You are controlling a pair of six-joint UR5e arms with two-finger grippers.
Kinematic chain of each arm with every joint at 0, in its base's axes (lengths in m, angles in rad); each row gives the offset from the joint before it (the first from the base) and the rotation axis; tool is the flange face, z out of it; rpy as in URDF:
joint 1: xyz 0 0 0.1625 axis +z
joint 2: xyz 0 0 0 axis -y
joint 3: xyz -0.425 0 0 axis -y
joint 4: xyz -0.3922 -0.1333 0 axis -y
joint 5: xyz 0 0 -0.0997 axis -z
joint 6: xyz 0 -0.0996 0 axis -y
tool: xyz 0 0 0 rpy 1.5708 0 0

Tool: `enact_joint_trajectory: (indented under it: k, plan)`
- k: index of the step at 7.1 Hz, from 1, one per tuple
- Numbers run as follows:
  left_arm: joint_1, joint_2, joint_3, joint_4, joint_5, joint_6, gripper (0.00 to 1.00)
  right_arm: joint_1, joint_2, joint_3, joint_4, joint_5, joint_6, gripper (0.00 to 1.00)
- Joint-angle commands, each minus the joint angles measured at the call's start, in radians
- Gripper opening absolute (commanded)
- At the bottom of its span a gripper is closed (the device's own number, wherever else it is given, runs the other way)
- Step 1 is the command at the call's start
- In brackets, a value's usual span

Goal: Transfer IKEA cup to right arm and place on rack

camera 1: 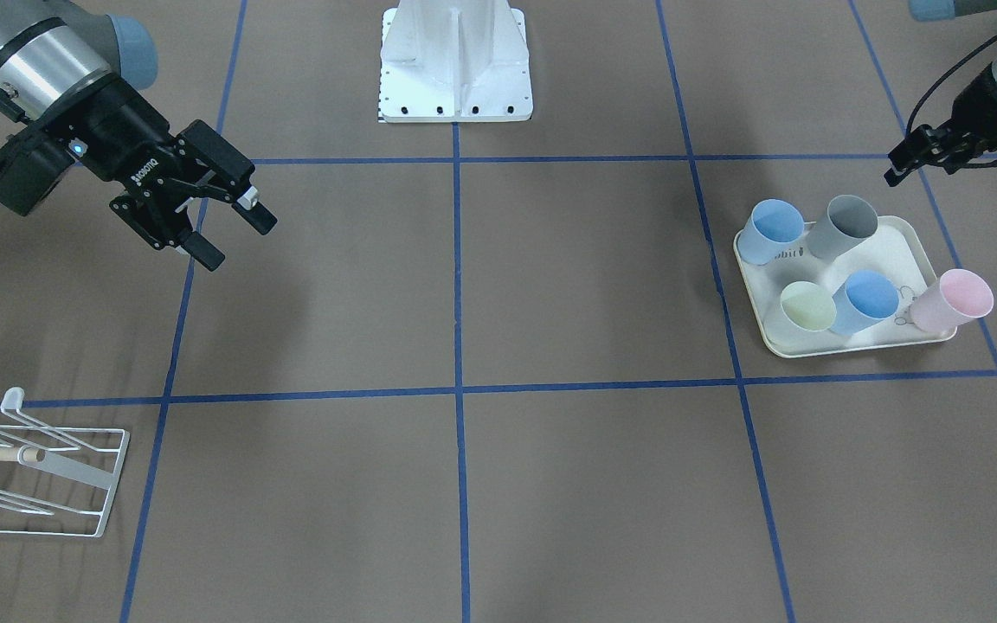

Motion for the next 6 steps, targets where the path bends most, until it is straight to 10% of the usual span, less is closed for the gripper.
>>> enact_joint_trajectory:
  k: [1,6]
  plan:
    - [0.046,-0.019,0.037,-0.021,0.003,-0.012,1.00,-0.004,0.000,0.002,0.001,0.002,0.000,1.00]
    - [0.107,-0.074,0.115,-0.028,0.003,0.002,0.93,-0.006,-0.005,0.002,0.001,0.002,0.000,1.00]
